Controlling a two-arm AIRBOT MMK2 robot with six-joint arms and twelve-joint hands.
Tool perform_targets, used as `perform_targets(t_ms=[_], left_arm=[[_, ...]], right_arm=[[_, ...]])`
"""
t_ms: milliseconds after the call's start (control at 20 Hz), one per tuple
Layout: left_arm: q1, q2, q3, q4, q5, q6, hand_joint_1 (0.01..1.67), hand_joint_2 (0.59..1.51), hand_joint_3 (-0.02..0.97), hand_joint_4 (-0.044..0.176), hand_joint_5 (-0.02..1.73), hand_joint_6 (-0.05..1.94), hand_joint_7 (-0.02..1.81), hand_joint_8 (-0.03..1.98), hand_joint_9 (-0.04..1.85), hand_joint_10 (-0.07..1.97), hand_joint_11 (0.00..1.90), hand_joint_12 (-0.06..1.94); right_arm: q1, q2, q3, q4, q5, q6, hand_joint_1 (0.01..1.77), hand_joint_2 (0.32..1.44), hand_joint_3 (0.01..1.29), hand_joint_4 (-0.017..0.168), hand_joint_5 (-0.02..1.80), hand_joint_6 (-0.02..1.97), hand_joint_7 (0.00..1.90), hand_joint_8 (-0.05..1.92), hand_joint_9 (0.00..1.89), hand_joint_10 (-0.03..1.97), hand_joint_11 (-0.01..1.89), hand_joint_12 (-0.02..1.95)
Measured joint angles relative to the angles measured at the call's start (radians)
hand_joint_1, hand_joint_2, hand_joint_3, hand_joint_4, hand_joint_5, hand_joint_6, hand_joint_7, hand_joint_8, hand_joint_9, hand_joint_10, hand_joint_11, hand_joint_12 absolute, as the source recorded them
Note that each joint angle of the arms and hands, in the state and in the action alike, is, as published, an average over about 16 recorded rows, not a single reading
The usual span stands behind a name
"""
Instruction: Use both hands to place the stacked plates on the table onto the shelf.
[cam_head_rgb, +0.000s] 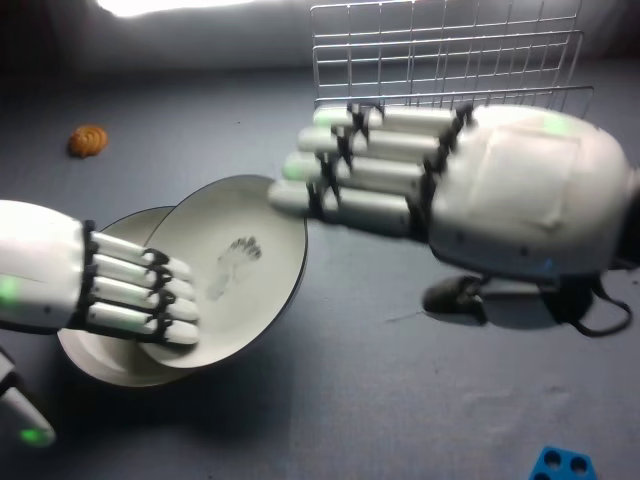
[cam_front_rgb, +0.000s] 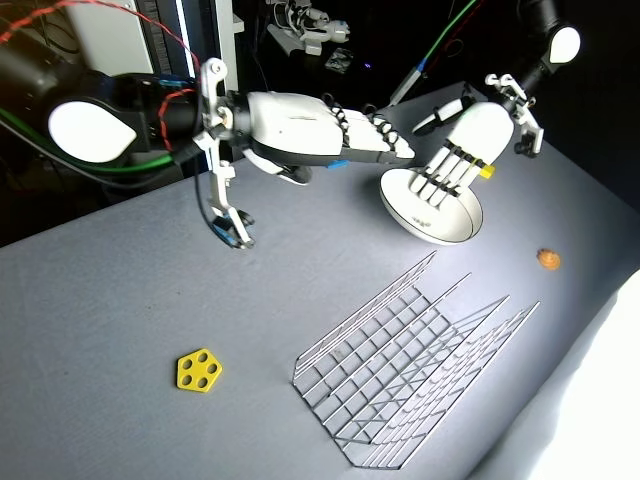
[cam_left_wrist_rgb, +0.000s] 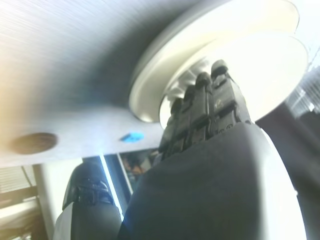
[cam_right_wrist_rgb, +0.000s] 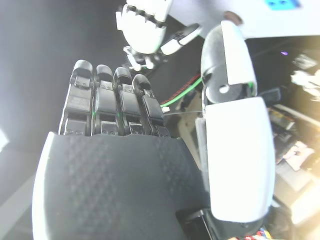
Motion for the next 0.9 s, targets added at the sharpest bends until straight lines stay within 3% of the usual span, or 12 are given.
perform_targets(t_ms=[300,900], left_arm=[[-0.03,-0.01,-0.033,0.009,0.016,-0.009,0.02,1.101,0.005,0.0,0.0,-0.02,0.0,-0.01,0.01,0.0,0.02,0.01],[-0.038,-0.015,-0.036,0.012,0.023,-0.023,0.02,1.089,0.005,0.0,0.0,-0.02,0.0,-0.01,0.01,0.0,0.02,0.01]], right_arm=[[0.012,-0.106,0.078,0.029,-0.02,-0.045,1.07,1.06,0.01,0.0,0.02,0.02,0.02,0.01,0.01,0.01,0.02,-0.01],[0.014,-0.337,0.275,0.035,-0.043,-0.131,1.08,1.1,0.01,0.0,0.02,0.02,0.02,0.01,0.01,0.01,0.02,-0.01]])
